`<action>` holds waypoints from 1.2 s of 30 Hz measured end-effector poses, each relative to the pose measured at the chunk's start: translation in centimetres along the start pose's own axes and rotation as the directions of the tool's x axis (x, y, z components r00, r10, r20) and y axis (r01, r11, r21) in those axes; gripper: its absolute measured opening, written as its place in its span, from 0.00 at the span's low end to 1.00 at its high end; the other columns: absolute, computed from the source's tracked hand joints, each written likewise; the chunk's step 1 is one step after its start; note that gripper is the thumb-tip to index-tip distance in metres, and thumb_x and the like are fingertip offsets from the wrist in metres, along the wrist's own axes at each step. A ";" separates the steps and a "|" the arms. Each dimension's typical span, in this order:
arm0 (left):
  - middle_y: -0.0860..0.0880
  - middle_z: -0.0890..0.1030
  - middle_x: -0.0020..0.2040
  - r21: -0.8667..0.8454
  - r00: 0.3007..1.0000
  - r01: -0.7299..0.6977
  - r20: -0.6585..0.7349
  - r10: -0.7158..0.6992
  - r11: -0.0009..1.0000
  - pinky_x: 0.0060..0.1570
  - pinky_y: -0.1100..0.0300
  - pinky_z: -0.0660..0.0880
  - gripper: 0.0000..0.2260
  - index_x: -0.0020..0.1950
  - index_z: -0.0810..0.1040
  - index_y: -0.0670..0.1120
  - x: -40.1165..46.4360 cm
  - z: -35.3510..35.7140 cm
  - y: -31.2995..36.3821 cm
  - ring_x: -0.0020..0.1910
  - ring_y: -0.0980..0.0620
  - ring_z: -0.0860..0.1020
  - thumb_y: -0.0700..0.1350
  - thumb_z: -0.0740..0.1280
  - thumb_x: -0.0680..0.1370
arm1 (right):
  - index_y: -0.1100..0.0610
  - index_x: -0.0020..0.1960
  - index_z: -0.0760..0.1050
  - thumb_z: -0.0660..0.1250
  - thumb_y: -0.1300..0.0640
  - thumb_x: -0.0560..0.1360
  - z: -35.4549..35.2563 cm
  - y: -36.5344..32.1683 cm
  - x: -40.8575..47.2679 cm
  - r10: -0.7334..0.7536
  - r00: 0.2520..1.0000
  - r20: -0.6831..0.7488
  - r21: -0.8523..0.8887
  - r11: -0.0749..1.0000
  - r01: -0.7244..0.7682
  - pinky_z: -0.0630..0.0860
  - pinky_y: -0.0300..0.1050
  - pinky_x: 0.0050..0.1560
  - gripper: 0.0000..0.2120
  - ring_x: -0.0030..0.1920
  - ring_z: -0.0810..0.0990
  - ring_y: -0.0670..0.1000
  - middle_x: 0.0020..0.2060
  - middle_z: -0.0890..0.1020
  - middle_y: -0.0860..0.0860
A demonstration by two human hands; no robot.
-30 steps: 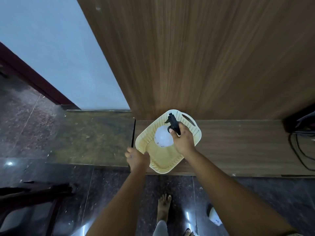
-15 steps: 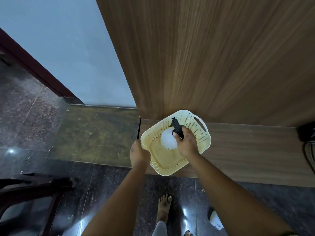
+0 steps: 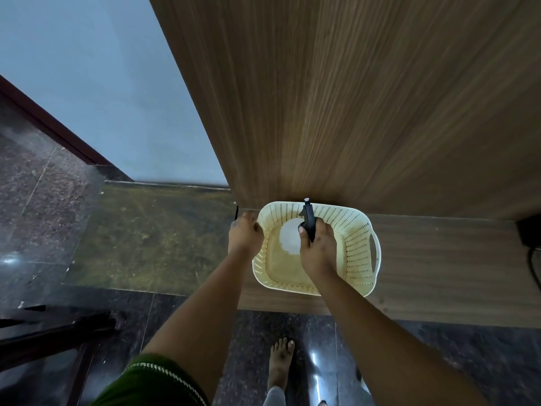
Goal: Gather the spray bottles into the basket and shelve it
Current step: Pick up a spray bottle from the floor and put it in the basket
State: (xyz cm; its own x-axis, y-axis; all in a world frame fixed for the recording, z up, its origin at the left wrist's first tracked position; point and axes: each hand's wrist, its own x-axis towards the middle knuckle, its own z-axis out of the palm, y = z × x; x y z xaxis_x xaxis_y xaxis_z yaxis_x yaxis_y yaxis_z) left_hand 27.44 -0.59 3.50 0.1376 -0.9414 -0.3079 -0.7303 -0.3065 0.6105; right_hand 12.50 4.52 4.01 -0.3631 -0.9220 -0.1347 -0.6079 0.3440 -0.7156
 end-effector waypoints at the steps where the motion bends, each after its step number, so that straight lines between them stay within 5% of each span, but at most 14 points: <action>1: 0.44 0.83 0.52 0.002 1.000 0.001 -0.019 -0.001 1.000 0.56 0.52 0.72 0.18 0.60 0.78 0.47 0.3 0.2 -0.1 0.57 0.41 0.75 0.37 0.57 0.75 | 0.61 0.61 0.71 0.60 0.54 0.79 0.2 -0.1 0.2 0.015 1.000 -0.013 0.009 1.000 -0.015 0.62 0.36 0.42 0.14 0.45 0.69 0.49 0.54 0.75 0.58; 8: 0.43 0.84 0.46 0.007 0.998 -0.006 -0.056 0.007 1.000 0.50 0.57 0.68 0.14 0.55 0.81 0.45 1.0 0.8 -0.8 0.54 0.39 0.76 0.38 0.58 0.76 | 0.61 0.62 0.70 0.61 0.55 0.79 1.5 -0.2 0.9 -0.015 0.999 -0.028 0.029 0.999 0.015 0.64 0.38 0.42 0.15 0.45 0.71 0.50 0.55 0.74 0.60; 21: 0.44 0.83 0.41 -0.038 0.998 0.015 -0.052 -0.017 0.999 0.47 0.49 0.78 0.11 0.51 0.80 0.43 0.0 0.9 -1.4 0.44 0.41 0.80 0.41 0.59 0.76 | 0.63 0.61 0.70 0.60 0.58 0.79 4.1 -0.4 1.3 -0.072 0.997 -0.002 0.014 0.997 0.072 0.70 0.41 0.43 0.13 0.43 0.71 0.52 0.55 0.72 0.60; 36: 0.47 0.84 0.52 -0.022 0.996 -0.086 0.010 0.086 0.996 0.55 0.47 0.76 0.13 0.60 0.78 0.49 0.6 0.4 -2.1 0.53 0.45 0.79 0.43 0.59 0.78 | 0.62 0.58 0.69 0.61 0.58 0.78 4.6 -0.7 3.0 -0.119 0.992 0.030 -0.067 0.990 0.121 0.74 0.43 0.43 0.11 0.40 0.70 0.49 0.54 0.72 0.59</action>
State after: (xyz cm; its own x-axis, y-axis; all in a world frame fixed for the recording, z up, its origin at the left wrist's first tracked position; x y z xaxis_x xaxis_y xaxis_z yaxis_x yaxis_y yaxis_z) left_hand 28.76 -0.48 1.70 0.0677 -0.9629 -0.2613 -0.7247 -0.2275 0.6505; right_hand 15.05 0.73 0.97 -0.2663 -0.9614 -0.0689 -0.6934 0.2408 -0.6791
